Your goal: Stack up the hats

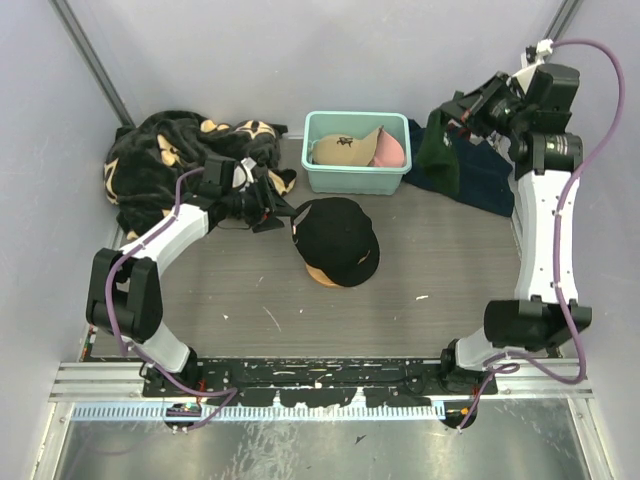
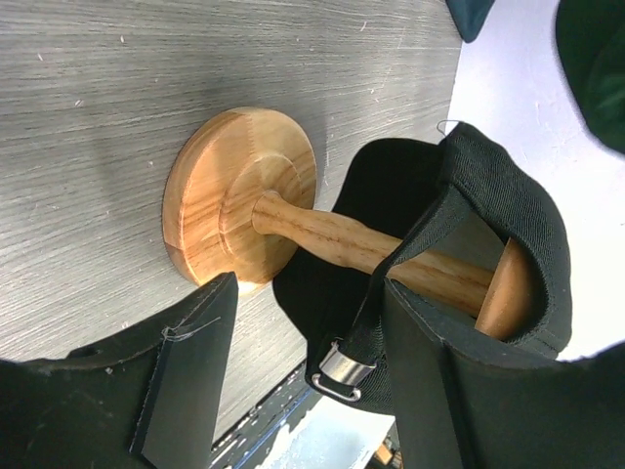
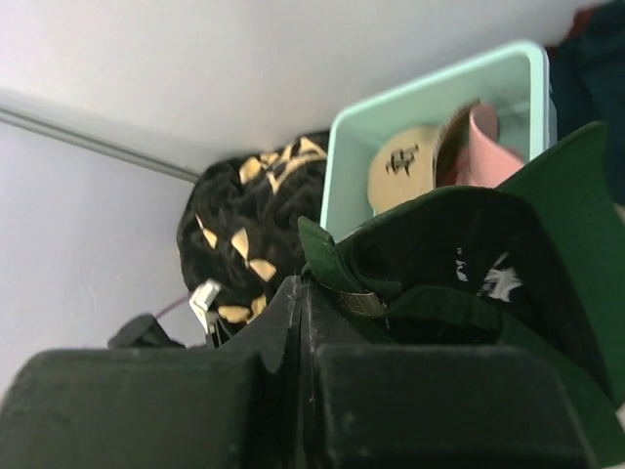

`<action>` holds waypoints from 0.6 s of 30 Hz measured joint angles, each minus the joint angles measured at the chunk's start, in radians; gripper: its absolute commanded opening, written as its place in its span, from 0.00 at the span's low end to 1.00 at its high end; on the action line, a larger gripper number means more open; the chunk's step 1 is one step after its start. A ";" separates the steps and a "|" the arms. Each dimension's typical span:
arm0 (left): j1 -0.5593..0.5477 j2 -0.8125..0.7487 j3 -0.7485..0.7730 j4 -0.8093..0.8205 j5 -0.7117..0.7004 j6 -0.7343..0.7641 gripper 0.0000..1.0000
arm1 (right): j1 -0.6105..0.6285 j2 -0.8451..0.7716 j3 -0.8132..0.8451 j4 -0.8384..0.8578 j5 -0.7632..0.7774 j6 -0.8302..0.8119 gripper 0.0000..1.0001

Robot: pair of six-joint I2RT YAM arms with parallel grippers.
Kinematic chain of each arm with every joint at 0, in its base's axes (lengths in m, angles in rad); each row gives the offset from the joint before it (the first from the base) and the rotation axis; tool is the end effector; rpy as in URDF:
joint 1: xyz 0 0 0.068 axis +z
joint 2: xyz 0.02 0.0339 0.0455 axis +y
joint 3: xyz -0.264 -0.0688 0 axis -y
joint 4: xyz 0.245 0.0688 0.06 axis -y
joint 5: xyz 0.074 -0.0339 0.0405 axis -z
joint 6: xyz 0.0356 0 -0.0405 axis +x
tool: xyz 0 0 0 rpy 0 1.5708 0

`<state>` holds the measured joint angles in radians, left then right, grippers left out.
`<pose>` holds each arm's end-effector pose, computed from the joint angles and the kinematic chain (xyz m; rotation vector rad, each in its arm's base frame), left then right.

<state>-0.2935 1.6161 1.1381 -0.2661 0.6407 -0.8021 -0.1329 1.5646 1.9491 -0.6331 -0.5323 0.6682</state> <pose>0.3313 -0.1224 0.2484 -0.2727 2.4735 -1.2600 0.3240 -0.0251 0.4993 0.3559 1.8351 0.8570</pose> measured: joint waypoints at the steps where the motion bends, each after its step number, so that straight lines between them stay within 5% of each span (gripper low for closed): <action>1: 0.002 0.000 0.001 0.000 0.002 0.000 0.67 | 0.000 -0.035 -0.032 -0.024 0.004 -0.005 0.01; 9: 0.005 0.010 0.002 0.000 0.021 0.000 0.68 | 0.000 -0.108 -0.085 -0.191 -0.032 -0.038 0.01; 18: 0.007 0.018 0.020 0.018 0.035 -0.006 0.68 | 0.005 0.203 0.110 -0.227 -0.201 -0.038 0.01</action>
<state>-0.2867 1.6341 1.1584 -0.2478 0.6758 -0.8082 -0.1276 1.7679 2.0594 -0.8604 -0.7338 0.6304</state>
